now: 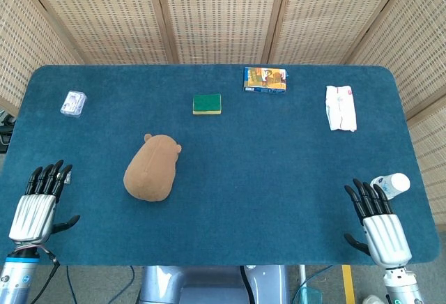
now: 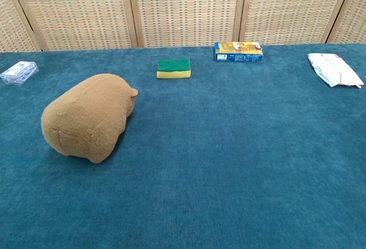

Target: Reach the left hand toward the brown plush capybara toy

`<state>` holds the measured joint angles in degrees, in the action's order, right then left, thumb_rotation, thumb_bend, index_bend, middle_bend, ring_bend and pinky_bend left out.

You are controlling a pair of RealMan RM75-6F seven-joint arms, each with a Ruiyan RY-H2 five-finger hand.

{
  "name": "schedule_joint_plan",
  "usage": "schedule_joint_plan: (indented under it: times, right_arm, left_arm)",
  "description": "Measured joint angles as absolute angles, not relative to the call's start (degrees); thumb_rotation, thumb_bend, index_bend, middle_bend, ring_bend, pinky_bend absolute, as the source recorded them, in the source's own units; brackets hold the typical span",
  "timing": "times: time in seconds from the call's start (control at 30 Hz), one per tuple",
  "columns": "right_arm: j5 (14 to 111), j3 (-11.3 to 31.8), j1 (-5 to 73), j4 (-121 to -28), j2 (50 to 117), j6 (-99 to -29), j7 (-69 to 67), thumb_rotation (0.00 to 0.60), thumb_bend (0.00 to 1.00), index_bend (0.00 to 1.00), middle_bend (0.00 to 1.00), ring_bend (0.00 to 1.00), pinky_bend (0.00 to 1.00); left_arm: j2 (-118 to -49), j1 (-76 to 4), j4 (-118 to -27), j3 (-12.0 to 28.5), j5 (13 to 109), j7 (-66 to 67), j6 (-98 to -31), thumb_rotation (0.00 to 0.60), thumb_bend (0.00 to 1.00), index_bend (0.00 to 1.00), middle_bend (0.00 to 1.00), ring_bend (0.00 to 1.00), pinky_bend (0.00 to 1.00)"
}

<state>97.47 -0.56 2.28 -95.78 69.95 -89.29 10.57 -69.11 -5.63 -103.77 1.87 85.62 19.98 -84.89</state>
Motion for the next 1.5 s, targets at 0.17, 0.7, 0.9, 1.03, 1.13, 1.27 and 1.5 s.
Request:
schedule_joint_plan:
  times: [0.17,0.7,0.9,1.03,1.13,1.27,1.5]
  right_arm:
    - [97.34,-0.51,2.41,-95.72,70.05,-89.07,10.57,0.6,0.09,0.0,0.0,0.0,0.0]
    - [92.86,1.44,3.5,-93.29,71.69,-86.52,10.78,0.6,0.09,0.02,0.0,0.0,0.0]
    - [90.11,2.18,4.12,-91.78,72.62,-84.58,11.53,0.6,0.09,0.02,0.0,0.0,0.0]
    - [88.85,2.54,4.41,-90.81,73.14,-83.87,11.86,0.6,0.09,0.02,0.0,0.0,0.0]
    - [88.06,2.7,4.52,-90.19,73.38,-83.46,11.78,0.6,0.09,0.02,0.0,0.0,0.0]
    - [87.12,2.96,4.68,-89.5,73.59,-82.98,11.51,0.6,0.09,0.02,0.0,0.0,0.0]
    - [86.58,3.3,4.94,-88.88,73.74,-82.84,10.94,0.6,0.09,0.02,0.0,0.0,0.0]
  left_arm:
    - [-68.84,-5.97,-104.47,2.66,84.79,18.36,-84.65,0.6,0.16,0.04,0.0,0.0,0.0]
    - [-64.98,-18.81,-107.78,15.69,59.77,14.63,-66.14,0.6,0.31,0.28,0.0,0.0,0.0]
    - [-63.81,-28.79,-103.88,20.81,43.69,15.41,-54.82,0.6,0.32,0.38,0.0,0.0,0.0]
    - [-63.69,-36.34,-98.87,22.27,32.83,16.98,-48.14,0.6,0.31,0.39,0.0,0.0,0.0]
    - [-64.49,-42.13,-93.3,22.34,26.05,18.53,-44.26,0.6,0.31,0.39,0.0,0.0,0.0]
    - [-66.74,-48.21,-86.03,21.22,18.97,20.27,-39.95,0.6,0.32,0.39,0.0,0.0,0.0]
    - [-71.04,-55.07,-77.11,17.6,10.29,21.94,-33.65,0.6,0.33,0.41,0.0,0.0,0.0]
